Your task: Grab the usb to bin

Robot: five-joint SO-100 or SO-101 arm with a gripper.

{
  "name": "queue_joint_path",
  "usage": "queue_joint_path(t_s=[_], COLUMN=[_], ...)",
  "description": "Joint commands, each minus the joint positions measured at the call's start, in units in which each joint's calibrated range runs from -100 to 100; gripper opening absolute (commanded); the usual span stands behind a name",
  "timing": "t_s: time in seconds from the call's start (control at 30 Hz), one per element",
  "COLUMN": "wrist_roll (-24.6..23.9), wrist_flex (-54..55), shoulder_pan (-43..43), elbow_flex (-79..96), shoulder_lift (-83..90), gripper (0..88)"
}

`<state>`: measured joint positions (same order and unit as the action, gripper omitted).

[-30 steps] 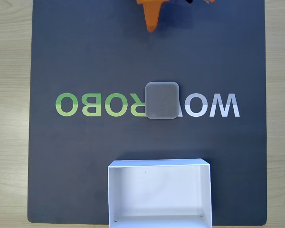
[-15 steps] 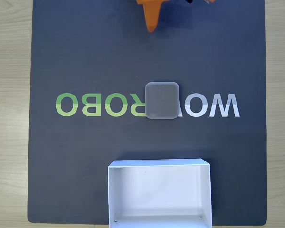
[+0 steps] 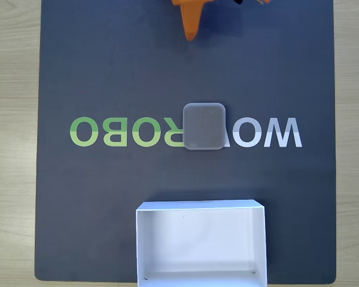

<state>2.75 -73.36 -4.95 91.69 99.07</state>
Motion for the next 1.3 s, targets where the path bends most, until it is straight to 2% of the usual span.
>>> queue_joint_path(t_s=[0.0, 0.9, 1.07, 1.27], wrist_roll=[0.1, 0.1, -0.3, -0.3], wrist_flex=[-0.4, -0.2, 9.8, 19.5], shoulder_pan=[-0.3, 0.6, -0.1, -0.2], elbow_flex=[0.1, -0.4, -4.4, -21.1], shoulder_lift=[0.0, -1.2, -10.6, -35.0], gripper=[0.9, 1.6, 1.6, 1.7])
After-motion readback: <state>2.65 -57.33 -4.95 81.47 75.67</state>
